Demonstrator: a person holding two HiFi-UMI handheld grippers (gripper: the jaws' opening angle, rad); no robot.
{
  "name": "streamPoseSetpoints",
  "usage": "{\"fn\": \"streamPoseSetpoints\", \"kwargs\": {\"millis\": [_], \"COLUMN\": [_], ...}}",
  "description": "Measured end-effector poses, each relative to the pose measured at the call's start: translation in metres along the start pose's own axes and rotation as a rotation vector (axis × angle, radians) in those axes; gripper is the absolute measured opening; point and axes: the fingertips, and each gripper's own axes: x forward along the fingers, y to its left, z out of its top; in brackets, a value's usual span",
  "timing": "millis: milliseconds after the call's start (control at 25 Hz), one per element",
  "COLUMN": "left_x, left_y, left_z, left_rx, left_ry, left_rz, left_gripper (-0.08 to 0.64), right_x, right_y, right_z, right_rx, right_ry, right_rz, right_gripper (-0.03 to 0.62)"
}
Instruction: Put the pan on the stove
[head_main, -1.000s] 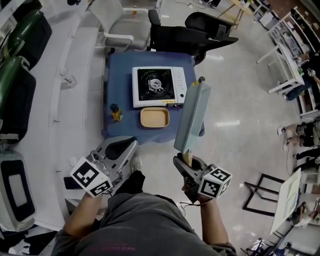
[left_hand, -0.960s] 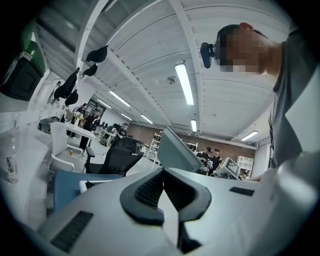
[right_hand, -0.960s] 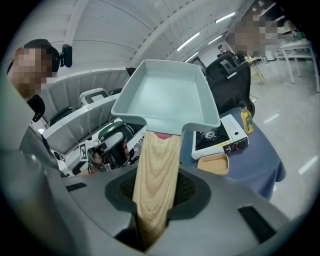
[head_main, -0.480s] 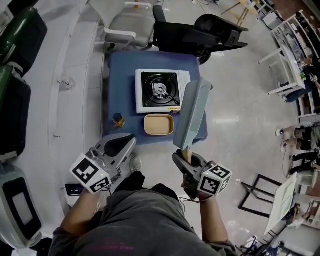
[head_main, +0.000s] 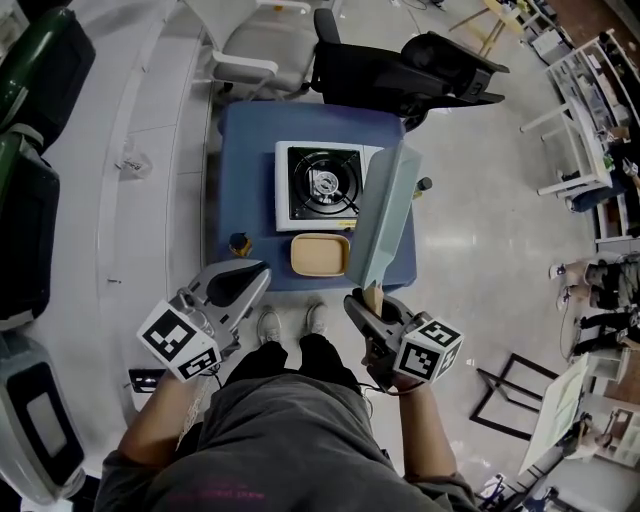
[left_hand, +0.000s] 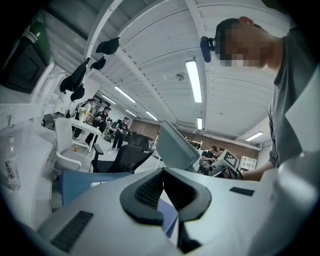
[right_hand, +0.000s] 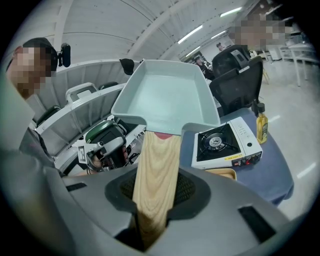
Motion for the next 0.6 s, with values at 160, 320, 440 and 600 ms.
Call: {"fn": "streamPoseSetpoints", "kwargs": {"millis": [160,320,440,600], "left_x": [0.004,0.012,0.018,0.028], "left_y": [0.009,0.015,0.018,0.024], "left_z": [-0.003,-0.004,-0.007,-0.013], "left_rx": [-0.004,-0.006,-0.009,-0.018], "left_ry": [0.001,0.003,0.006,0.010], "left_rz": [0.023,0.050,0.069,0.104], "left_gripper": [0.002,0.002,0.002,0.002], "right_x": [0.012,0.023,0.030,0.039], "right_y": [-0.012,-0.028,-0.043,-0.067], "right_z": [0.005,0.008,0.010,0.011], "right_rx": [-0.010,-0.012,-0.017,-0.027], "right_ry": [0.019,0.051,0.081,0.122], "right_rz": [0.001,-0.004,-0.010,-0.024], "right_gripper": [0.104,0.104,0.104,0.104]}}
